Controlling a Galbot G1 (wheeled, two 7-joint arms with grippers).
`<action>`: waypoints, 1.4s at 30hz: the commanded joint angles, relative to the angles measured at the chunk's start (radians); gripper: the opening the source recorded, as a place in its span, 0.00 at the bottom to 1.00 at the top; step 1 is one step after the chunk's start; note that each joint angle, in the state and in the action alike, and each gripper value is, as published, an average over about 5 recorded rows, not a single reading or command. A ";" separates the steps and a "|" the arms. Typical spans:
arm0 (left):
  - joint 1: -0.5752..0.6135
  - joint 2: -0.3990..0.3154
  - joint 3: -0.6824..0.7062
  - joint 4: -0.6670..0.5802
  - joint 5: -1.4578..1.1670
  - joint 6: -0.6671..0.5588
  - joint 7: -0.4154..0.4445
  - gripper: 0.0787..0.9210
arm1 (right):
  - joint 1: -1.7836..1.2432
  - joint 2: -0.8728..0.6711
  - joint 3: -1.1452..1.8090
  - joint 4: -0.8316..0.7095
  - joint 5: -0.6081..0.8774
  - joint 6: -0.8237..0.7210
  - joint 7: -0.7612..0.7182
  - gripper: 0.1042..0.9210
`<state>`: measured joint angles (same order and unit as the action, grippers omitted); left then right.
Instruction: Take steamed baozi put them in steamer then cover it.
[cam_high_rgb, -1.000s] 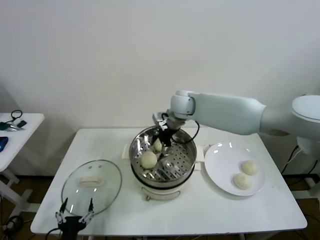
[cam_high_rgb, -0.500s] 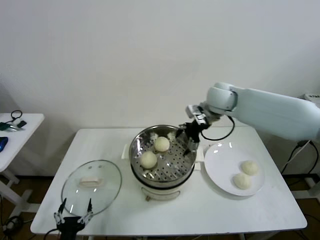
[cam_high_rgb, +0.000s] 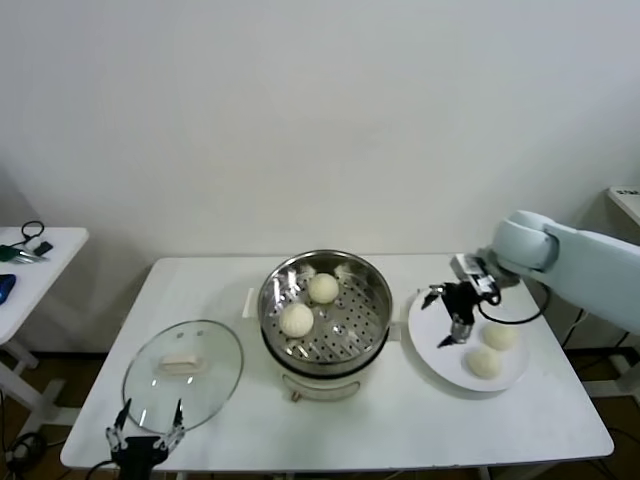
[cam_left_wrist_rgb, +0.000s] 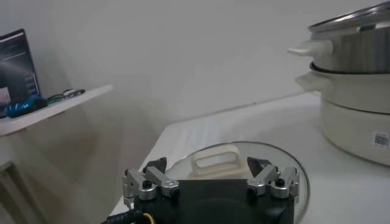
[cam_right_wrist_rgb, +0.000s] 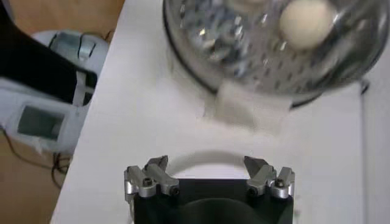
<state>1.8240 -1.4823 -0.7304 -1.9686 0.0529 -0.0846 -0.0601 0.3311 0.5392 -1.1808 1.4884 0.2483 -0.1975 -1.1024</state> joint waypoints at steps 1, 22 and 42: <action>0.001 -0.001 -0.002 0.003 0.000 0.001 0.000 0.88 | -0.241 -0.077 0.131 -0.097 -0.223 0.060 -0.025 0.88; 0.005 -0.005 -0.016 0.029 -0.006 -0.002 -0.001 0.88 | -0.274 0.099 0.158 -0.317 -0.342 0.125 -0.035 0.88; -0.009 -0.002 -0.026 0.038 -0.008 0.008 -0.001 0.88 | -0.258 0.123 0.142 -0.348 -0.348 0.154 -0.063 0.71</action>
<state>1.8158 -1.4853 -0.7557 -1.9316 0.0454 -0.0776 -0.0613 0.0714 0.6537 -1.0362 1.1559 -0.0907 -0.0534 -1.1606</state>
